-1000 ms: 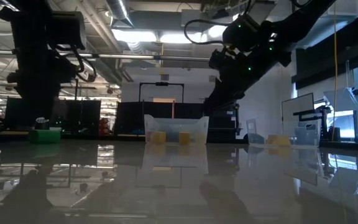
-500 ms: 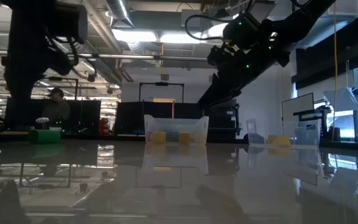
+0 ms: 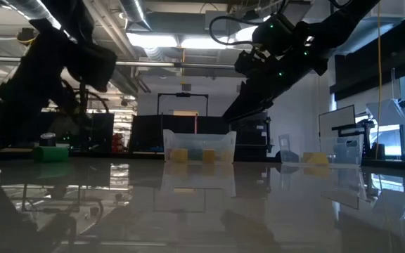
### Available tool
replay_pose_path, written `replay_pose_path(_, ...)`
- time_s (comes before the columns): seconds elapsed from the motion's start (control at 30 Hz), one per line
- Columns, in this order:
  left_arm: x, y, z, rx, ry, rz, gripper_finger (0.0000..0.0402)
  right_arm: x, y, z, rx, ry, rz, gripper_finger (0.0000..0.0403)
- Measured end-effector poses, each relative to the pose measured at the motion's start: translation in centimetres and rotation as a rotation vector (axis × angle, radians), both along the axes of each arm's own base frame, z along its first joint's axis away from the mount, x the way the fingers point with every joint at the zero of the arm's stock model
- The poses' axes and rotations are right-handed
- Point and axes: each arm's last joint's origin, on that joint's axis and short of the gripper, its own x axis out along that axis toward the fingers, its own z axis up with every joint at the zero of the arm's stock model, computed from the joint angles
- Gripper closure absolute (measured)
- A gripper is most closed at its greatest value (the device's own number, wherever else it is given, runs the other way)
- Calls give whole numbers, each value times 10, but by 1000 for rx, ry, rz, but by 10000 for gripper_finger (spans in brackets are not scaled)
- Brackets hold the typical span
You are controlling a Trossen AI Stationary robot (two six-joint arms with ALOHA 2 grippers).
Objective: Sort blocks by size
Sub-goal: Put the triangle green block into the top right transparent bin
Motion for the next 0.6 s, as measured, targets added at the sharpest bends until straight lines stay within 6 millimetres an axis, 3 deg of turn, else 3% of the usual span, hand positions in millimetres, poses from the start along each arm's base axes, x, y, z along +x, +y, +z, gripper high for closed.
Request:
replay_pose_path(0.37, -1, 8, -9, -43, 113, -7, 391, 0, 0, 0, -1, -5, 0, 165)
replay_pose_path(0.6, 7, 24, -6, -91, 200, -34, 395, 1, 0, 2, -5, -21, -1, 165)
